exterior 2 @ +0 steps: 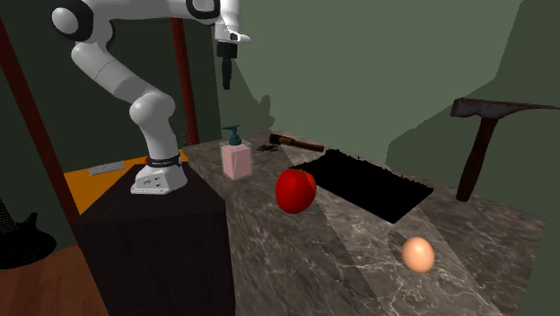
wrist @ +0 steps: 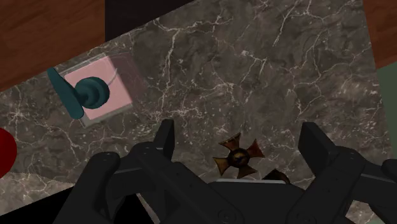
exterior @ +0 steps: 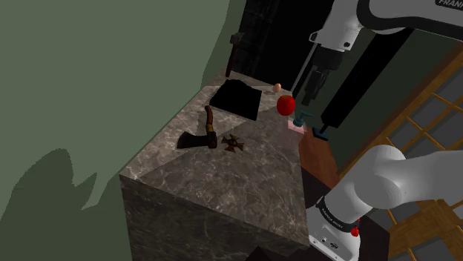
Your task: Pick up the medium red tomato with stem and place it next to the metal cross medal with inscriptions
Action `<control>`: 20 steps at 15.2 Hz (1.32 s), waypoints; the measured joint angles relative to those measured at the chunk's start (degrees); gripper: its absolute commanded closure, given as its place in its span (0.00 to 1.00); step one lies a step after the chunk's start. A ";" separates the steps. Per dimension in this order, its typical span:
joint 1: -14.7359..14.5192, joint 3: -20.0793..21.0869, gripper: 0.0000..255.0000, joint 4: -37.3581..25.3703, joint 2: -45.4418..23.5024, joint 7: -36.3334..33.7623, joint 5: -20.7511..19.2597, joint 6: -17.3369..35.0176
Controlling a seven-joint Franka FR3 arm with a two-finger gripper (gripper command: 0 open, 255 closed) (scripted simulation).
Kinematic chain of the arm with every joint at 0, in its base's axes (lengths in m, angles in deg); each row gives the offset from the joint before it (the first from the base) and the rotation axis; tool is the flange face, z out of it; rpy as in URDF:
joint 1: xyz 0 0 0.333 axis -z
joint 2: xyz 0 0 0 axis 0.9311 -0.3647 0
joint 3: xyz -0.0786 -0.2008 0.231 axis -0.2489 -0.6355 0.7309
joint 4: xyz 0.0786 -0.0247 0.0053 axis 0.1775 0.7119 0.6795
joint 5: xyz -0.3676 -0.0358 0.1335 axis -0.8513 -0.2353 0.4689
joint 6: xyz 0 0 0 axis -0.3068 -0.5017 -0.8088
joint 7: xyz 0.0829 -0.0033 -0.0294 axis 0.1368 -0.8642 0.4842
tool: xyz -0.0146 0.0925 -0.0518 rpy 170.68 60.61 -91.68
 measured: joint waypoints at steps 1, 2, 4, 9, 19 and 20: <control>0.00 0.00 0.00 0.00 0.00 0.00 0.00 0.00; 0.11 -0.63 0.00 0.23 -0.18 1.00 -0.63 0.28; 0.25 -2.22 0.00 -0.18 -1.13 3.95 -2.37 0.42; 1.09 -8.27 0.00 -0.61 -6.18 14.14 -8.38 4.28; 1.98 -19.18 0.00 -7.87 -20.94 34.12 -16.68 12.13; 1.84 -20.04 0.00 -8.82 -23.11 35.82 -16.93 13.44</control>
